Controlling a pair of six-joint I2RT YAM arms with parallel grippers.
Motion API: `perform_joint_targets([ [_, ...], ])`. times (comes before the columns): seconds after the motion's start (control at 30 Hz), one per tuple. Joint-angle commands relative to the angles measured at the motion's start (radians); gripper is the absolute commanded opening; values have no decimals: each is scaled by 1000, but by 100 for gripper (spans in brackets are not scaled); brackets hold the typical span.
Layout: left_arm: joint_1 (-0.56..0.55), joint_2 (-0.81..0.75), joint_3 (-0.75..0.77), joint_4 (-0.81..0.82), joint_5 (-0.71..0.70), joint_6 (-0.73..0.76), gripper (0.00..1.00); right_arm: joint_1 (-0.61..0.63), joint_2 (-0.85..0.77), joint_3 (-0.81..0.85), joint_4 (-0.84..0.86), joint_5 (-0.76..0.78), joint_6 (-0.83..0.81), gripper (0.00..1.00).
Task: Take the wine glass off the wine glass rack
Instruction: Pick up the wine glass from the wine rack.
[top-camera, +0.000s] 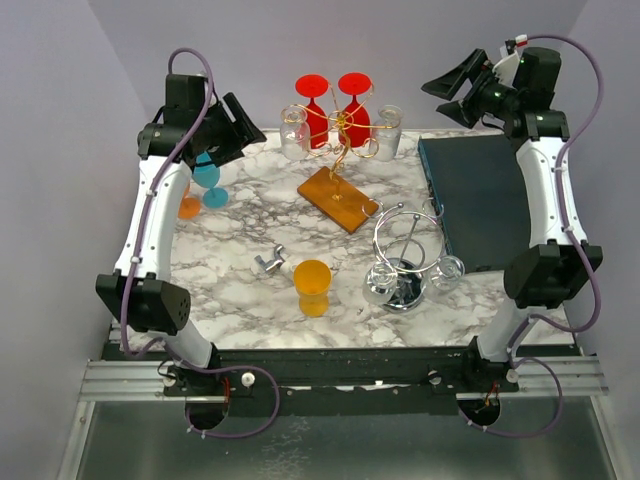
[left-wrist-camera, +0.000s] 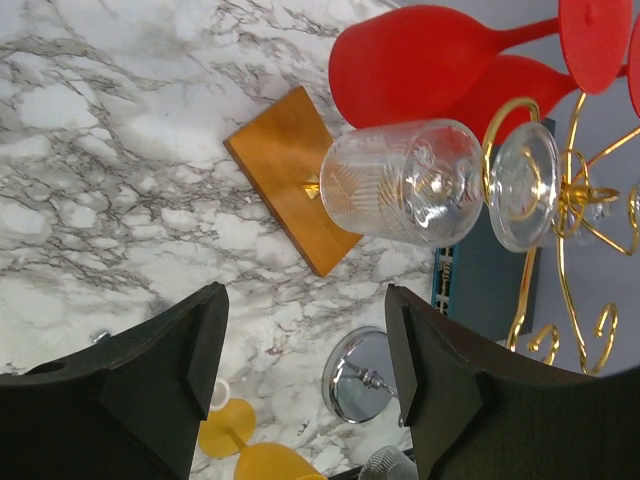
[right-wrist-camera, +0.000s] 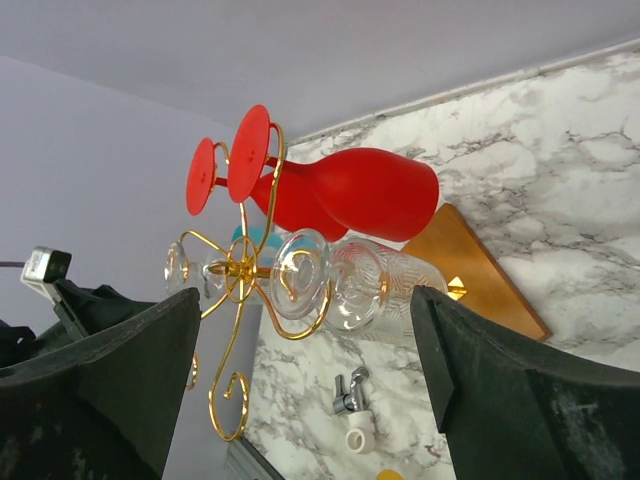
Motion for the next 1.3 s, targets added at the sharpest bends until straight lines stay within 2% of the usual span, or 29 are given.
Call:
perform_joint_targets([
  [0.0,-11,-116,-87,89,102,-32,70,-5,41,5,66,-104,20,88],
  [0.33,-23,-186,-186,148,146,-62,71,5,107,-37,149,-203,104,70],
  [1.27,-32,-207,-267,196,153,-76,71,90,195,-8,184,-204,172,40],
])
